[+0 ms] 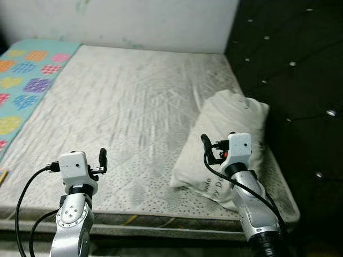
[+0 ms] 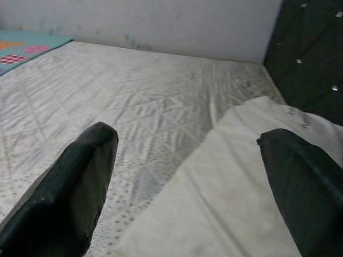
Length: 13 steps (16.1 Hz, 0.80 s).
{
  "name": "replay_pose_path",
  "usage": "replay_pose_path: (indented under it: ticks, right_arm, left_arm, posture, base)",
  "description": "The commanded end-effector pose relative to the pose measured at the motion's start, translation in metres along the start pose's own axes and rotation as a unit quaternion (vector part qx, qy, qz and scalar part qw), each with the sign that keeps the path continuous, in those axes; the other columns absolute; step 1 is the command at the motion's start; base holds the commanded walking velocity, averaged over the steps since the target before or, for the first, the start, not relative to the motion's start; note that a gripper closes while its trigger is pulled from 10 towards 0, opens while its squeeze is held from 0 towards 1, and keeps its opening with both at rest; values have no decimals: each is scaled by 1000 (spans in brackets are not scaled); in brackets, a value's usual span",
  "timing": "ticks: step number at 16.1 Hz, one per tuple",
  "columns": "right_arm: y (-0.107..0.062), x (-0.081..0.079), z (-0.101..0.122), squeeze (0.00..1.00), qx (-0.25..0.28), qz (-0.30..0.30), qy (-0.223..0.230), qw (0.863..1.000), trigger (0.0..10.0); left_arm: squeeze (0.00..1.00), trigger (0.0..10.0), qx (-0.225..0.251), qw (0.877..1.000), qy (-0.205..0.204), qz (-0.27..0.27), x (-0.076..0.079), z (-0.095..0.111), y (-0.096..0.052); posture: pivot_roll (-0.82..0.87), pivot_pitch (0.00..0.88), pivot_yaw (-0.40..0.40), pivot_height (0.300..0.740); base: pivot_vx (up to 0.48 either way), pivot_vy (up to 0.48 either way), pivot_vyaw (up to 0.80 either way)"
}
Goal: Clean up the room
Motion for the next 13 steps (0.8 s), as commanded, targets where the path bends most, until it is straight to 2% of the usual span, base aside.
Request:
replay_pose_path:
  ticks: [1,4,5,6,9,11,13]
  right_arm:
    - [2,2,2,0,2,-2,-4,1000,10000]
    - [3,4,3,0,3,-6,-8,1000,10000]
    - [0,15,2,0,3,-28,-49,998,10000]
    - [-7,38,-5,0,-12,-61,-83,995,10000]
    - [-18,66,-9,0,-23,-72,-93,993,10000]
    - [-29,78,-8,0,-27,-57,-95,994,10000]
    - [-42,79,-4,0,-29,-37,-88,995,10000]
  left_arm:
    - [0,10000,13,1000,0,-2,0,8,1]
    - [0,10000,13,1000,6,0,-1,7,2]
    - [0,10000,8,1000,18,6,-7,3,-2]
    - [0,10000,-6,999,28,16,-20,-6,-9]
    - [0,10000,-20,999,40,28,-39,-14,-23]
    - [0,10000,-25,998,45,31,-46,-15,-34]
    - [0,10000,-22,998,49,32,-50,-10,-45]
  posture:
    - [-76,49,-29,740]
    - [-78,47,-30,740]
    - [-78,47,-30,740]
    - [-82,48,-32,740]
    - [-83,57,-33,740]
    - [-91,64,-34,740]
    - [-100,67,-33,740]
  base:
    - [0,0,0]
    - [0,0,0]
    - [0,0,0]
    - [0,0,0]
    - [0,0,0]
    - [0,0,0]
    - [0,0,0]
Point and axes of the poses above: a point about 5 cm out from each wrist's last joint towards the gripper, its own y axis pointing out of the wrist towards the gripper, its own z axis along the axis of the wrist's last joint, x = y × z, the point moved 6 cm from there along y, pointing out of the wrist towards the gripper, and after that the axes turned 2 degrees about y, right-handed, at the moved point
